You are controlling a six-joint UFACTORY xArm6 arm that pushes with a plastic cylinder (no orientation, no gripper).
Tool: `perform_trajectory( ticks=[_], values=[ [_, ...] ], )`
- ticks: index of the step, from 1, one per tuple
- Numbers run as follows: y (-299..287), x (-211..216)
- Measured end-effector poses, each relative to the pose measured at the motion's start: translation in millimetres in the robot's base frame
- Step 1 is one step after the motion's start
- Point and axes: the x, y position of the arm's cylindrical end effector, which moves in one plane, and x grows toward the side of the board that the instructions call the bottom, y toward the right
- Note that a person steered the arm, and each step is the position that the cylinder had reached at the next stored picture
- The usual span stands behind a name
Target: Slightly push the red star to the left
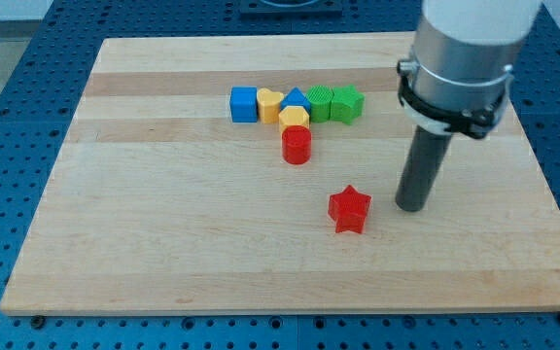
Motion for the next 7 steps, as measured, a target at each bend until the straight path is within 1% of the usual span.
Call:
perform_trajectory(
  ticks=[1,2,7],
  values=[
    [2,22],
    [1,25],
    [-38,22]
  ],
)
